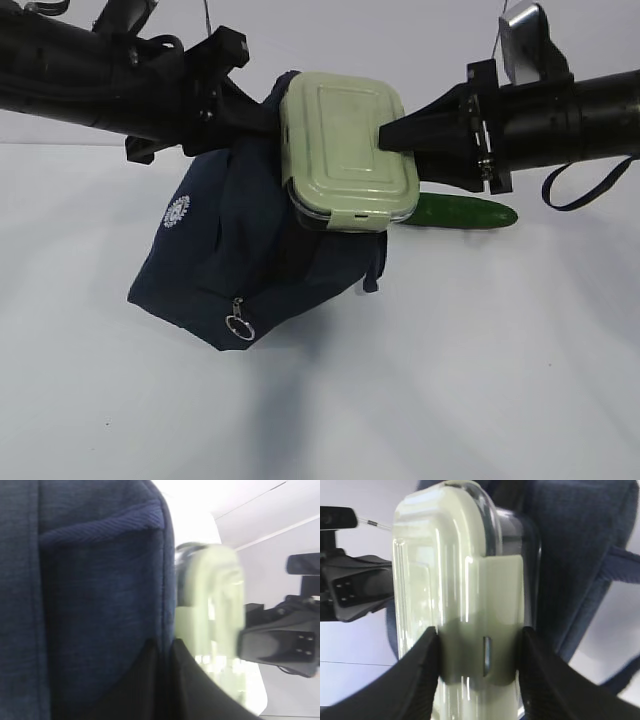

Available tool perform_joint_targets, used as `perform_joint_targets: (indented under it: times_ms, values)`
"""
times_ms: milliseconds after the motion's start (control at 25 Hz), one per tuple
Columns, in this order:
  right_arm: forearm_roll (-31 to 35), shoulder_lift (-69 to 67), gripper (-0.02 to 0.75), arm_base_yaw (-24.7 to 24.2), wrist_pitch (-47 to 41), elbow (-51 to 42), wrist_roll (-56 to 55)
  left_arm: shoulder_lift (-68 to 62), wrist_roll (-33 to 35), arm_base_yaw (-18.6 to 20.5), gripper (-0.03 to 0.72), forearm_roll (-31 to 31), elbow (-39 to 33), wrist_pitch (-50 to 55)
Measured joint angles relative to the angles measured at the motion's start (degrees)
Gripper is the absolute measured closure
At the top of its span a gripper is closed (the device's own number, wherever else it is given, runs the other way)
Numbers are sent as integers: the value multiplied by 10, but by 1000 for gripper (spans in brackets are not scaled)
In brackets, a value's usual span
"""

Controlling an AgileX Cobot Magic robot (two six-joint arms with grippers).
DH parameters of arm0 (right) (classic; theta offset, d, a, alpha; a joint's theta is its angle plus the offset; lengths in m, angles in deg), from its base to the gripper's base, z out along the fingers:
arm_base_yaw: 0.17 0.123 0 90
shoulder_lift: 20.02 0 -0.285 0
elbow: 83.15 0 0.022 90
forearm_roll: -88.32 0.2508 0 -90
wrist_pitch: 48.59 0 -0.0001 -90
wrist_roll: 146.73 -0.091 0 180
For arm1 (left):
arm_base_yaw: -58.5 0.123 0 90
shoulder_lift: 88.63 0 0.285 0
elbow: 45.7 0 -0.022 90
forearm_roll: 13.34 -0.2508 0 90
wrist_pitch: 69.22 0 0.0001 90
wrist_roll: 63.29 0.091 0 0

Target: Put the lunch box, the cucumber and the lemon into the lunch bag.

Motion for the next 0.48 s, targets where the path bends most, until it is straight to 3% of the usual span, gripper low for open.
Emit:
perform_joint_targets:
  times_ms: [480]
  values:
    - [-28,-30,381,0,13,0,5,-1,1,0,678,5,0,-6]
